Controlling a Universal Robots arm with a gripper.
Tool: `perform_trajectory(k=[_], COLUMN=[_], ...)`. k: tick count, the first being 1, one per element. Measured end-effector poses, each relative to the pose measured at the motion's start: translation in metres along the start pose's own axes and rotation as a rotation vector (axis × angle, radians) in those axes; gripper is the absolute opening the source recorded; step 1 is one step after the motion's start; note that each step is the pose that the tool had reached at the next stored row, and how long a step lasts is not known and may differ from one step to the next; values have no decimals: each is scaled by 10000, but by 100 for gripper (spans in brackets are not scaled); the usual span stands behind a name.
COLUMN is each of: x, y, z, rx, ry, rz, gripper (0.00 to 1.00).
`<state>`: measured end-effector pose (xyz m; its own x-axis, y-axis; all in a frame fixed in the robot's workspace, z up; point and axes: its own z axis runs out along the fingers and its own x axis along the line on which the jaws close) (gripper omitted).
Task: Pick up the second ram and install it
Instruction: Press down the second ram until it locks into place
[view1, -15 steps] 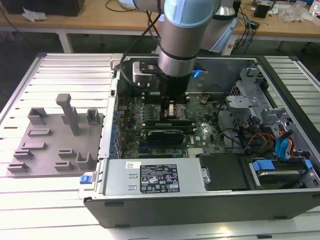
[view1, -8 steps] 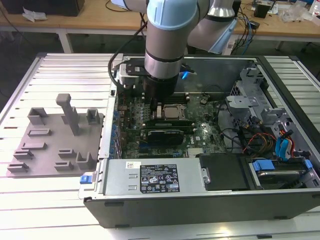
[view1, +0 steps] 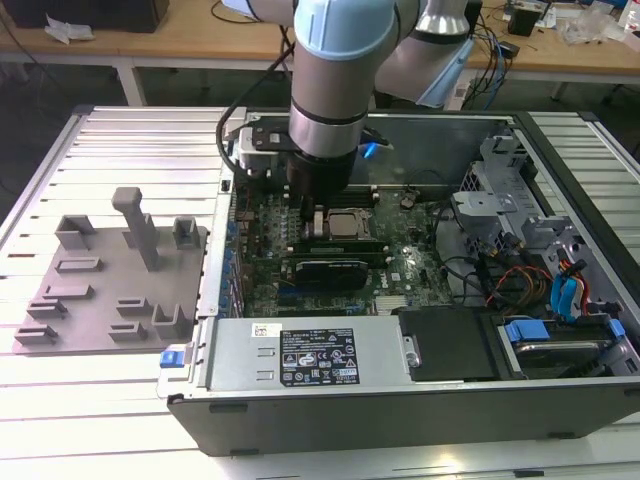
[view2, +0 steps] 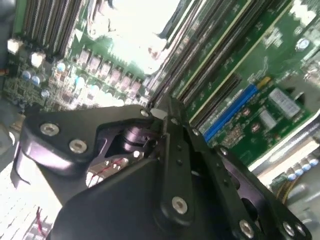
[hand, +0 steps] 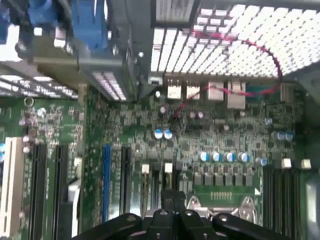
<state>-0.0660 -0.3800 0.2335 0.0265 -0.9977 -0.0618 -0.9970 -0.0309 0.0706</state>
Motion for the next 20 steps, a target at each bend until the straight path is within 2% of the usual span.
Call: perform_trajectory(k=[1, 3, 6, 8, 10, 12, 13, 15, 20], x=[3, 6, 13, 14, 9, -2, -11, -20, -21], y=[-115, -228, -472, -589, -598, -589, -581, -572, -570], z=[-9, -16, -35, -57, -143, -324, -448, -588, -607], rx=[-90, -192, -379, -427, -428, -428, -428, -427, -428], ry=[-2, -7, -11, -14, -14, -13, -14, -15, -15], rz=[4, 10, 21, 23, 23, 25, 24, 24, 23], gripper=[8, 8, 8, 8, 8, 8, 8, 8, 8])
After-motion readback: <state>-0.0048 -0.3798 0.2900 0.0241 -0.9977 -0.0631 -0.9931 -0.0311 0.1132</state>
